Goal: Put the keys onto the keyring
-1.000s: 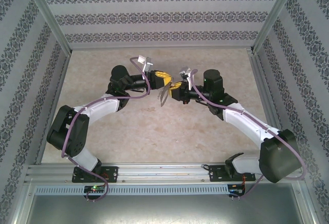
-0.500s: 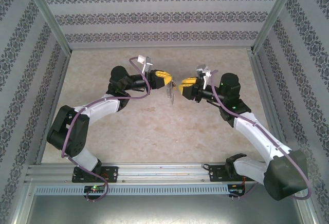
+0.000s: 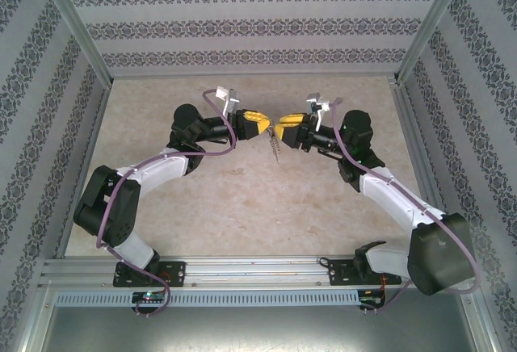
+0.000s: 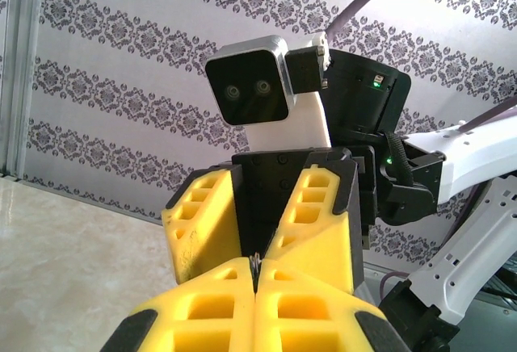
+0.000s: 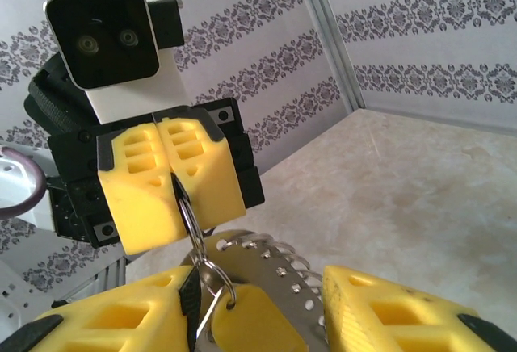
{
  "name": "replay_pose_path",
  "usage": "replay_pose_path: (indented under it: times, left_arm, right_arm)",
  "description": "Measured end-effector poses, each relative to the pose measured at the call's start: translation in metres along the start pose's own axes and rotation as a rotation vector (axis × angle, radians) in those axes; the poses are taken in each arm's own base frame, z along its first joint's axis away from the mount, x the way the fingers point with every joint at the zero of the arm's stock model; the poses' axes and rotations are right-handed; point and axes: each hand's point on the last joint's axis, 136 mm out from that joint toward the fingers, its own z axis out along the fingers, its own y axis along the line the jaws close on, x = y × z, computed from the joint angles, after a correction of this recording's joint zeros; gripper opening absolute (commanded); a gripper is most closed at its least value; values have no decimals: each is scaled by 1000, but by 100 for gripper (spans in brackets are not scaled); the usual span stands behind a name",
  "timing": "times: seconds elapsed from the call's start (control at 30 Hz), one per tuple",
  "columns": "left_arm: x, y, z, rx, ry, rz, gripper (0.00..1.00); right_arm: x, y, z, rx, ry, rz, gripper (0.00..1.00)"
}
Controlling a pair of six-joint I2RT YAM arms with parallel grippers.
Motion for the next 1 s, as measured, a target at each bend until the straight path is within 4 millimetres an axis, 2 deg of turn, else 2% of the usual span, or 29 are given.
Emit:
replay_pose_path:
  times: [0.43, 0.6, 0.9, 1.0]
  left_arm:
    - [1, -3, 2, 10, 4, -16, 0]
    - [2, -3, 3, 12, 4, -18, 0]
    - [1, -2, 3, 4, 0, -19, 0]
    - [1, -2, 3, 2, -1, -19, 0]
  right_arm:
    - [-9, 13, 9, -83, -2, -9, 40]
    - [-5, 15, 11, -102, 12, 0, 31]
    - [-5, 21, 10, -133, 17, -17, 0]
    - [-5, 21, 10, -133, 16, -23, 0]
